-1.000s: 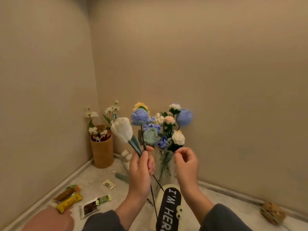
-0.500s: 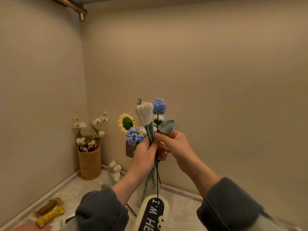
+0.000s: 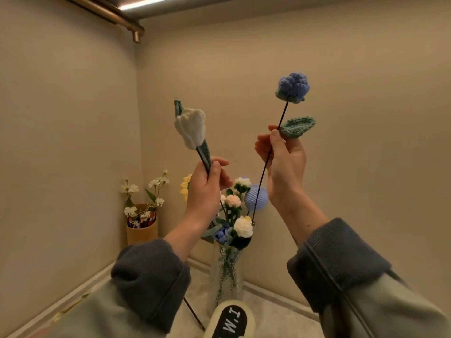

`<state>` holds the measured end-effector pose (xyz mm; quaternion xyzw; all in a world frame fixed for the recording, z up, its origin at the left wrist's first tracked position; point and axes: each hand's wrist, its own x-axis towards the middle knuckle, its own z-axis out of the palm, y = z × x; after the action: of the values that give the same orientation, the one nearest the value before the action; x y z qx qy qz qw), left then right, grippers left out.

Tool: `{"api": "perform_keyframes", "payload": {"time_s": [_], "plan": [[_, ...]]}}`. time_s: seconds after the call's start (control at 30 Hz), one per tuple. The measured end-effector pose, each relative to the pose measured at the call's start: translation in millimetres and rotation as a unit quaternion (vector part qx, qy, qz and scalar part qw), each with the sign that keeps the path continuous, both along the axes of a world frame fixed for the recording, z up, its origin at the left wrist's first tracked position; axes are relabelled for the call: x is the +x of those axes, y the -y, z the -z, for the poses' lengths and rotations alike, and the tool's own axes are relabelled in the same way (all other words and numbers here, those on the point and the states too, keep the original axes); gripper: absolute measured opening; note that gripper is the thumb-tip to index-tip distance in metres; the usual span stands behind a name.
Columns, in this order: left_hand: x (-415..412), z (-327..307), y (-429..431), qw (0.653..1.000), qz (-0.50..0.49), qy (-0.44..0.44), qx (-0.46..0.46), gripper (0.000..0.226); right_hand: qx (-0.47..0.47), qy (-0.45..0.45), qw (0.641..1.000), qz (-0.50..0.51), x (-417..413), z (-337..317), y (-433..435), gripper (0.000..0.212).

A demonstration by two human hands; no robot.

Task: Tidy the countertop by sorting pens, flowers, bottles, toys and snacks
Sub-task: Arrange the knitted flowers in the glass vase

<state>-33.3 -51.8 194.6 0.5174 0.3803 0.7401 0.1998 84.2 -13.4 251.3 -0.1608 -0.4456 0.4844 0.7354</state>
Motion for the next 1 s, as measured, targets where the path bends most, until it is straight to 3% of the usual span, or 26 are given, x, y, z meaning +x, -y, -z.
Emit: {"api": "perform_keyframes", "payload": {"time_s": [0.3,0.5,0.73,0.87,1.0], "plan": [[1.3,35.7,-35.7,0.999,-0.002,-0.005,-0.045,0.023,0.024,-0.015,0.999,0.027,-1.6,1.1,-17.4,0.011],[7.2,62.3,-47.2,0.995,0.01,-0.016,-0.101,0.024,-0.044,-0.001,0.999,0.016,-15.0,38.9,-31.9,0.013],[3.5,97.5,-42.9,0.979,-0.011,-0.125,-0.161,0.02,-0.12,0.14,0.983,0.029,-15.3,98.1,-39.4,0.012],[-1.1,112.5,-42.1,0.965,-0.031,-0.189,-0.178,0.021,-0.099,0.213,0.968,0.091,-9.1,105.0,-35.2,0.009],[0.3,116.6,-41.0,0.966,-0.054,-0.194,-0.165,0.026,-0.07,0.241,0.965,0.079,-10.5,97.6,-28.6,0.008]]}}
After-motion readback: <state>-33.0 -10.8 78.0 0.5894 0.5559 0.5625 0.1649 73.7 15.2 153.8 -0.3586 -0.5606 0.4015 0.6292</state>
